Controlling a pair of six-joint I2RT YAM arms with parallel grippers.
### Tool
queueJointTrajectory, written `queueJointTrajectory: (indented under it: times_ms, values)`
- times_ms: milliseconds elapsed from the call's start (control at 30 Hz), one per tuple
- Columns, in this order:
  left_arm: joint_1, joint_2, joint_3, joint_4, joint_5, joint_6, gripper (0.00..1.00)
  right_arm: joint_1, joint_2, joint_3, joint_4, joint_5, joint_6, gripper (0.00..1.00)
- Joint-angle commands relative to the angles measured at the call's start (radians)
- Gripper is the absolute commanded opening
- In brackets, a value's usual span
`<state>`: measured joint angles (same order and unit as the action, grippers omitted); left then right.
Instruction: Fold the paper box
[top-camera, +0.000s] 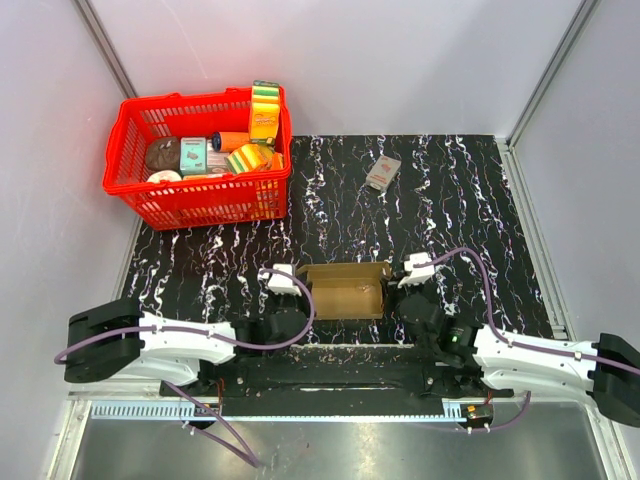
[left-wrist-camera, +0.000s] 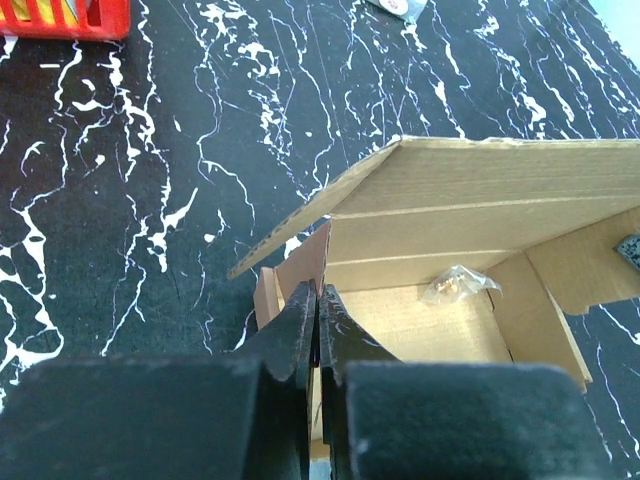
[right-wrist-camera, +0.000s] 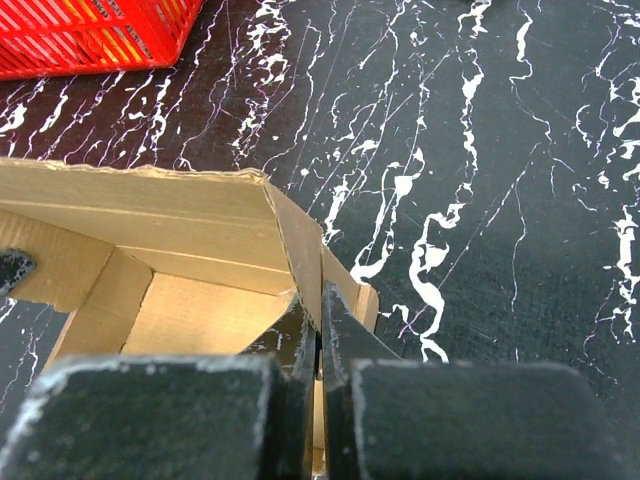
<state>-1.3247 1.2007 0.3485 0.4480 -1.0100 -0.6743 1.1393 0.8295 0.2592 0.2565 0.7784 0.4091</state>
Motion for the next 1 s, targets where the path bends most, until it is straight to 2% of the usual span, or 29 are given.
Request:
queueJointTrajectory:
  times_ms: [0,233,500,633,767,967]
  values:
    - [-0.054,0.017,-0.009,-0.057,0.088,-0.093,0.00,0.050,0.037,0.008,-0.023,-0.099,0.123,0.00]
    - [-0.099,0.008,-0.009,-0.124,0.050,-0.143,0.00,0.103,0.114,0.023,-0.022,-0.042,0.174,0.01]
    - [-0.140,-0.007,-0.023,-0.221,-0.007,-0.225,0.00,0.180,0.117,0.035,-0.137,0.035,0.272,0.06]
    - [-0.153,-0.013,-0.022,-0.249,-0.022,-0.246,0.00,0.230,0.100,0.040,-0.183,0.079,0.296,0.13]
    - [-0.169,-0.012,-0.016,-0.284,-0.038,-0.260,0.00,0.260,0.082,0.060,-0.239,0.105,0.306,0.27]
    - [-0.199,0.017,0.017,-0.341,-0.078,-0.271,0.00,0.287,0.025,0.086,-0.332,0.122,0.312,0.33]
